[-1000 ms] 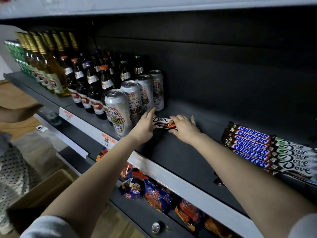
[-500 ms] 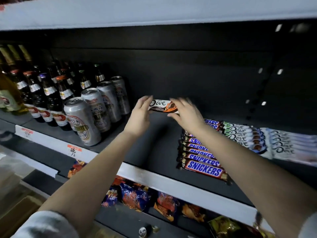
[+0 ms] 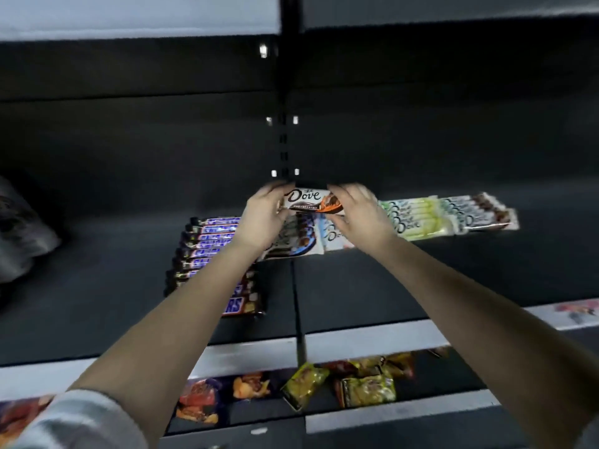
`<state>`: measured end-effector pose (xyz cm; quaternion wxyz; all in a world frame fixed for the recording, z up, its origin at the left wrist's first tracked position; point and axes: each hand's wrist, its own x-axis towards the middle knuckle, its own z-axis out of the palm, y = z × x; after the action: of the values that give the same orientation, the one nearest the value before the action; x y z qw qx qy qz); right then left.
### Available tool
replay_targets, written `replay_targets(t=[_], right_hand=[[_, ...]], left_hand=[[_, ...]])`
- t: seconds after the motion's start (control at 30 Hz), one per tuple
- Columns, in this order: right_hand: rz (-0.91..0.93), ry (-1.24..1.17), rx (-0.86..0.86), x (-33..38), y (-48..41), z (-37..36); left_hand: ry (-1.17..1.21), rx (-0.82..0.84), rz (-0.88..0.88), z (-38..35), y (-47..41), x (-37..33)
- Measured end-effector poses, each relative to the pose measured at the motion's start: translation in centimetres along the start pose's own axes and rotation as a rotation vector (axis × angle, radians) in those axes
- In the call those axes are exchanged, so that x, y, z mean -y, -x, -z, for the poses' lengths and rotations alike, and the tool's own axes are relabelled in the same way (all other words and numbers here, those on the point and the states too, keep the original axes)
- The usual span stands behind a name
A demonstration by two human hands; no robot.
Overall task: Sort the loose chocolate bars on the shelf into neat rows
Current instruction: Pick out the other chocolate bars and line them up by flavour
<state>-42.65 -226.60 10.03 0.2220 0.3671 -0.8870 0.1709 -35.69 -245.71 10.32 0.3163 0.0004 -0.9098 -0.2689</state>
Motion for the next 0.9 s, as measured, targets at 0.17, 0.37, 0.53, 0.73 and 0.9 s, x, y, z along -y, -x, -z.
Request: replay_targets(t=[0.17, 0.37, 0.53, 0.73, 0.9], right_hand=[[-0.107, 0.017, 0.004, -7.8, 5.3, 3.4], [-0.22, 0.045, 0.048, -15.8, 10.2, 6.9], [-0.255, 0.067, 0.063, -20.9, 12.9, 8.4], [-0.238, 0.07, 0.12, -25.7, 14.3, 8.8], [-0.235, 0.0, 0.22, -28.2, 14.5, 8.8]], left_hand=[[0.079, 0.11, -0.085, -7.2, -0.7, -6.8], [0.132, 0.22, -0.112, -14.8, -1.3, -13.7], [0.009, 0.22, -0.138, -19.6, -1.7, -17.6], [-0.172, 0.249, -0.128, -23.3, -1.4, -20.4], [-0.234, 0.277, -0.093, -25.2, -1.8, -21.2]])
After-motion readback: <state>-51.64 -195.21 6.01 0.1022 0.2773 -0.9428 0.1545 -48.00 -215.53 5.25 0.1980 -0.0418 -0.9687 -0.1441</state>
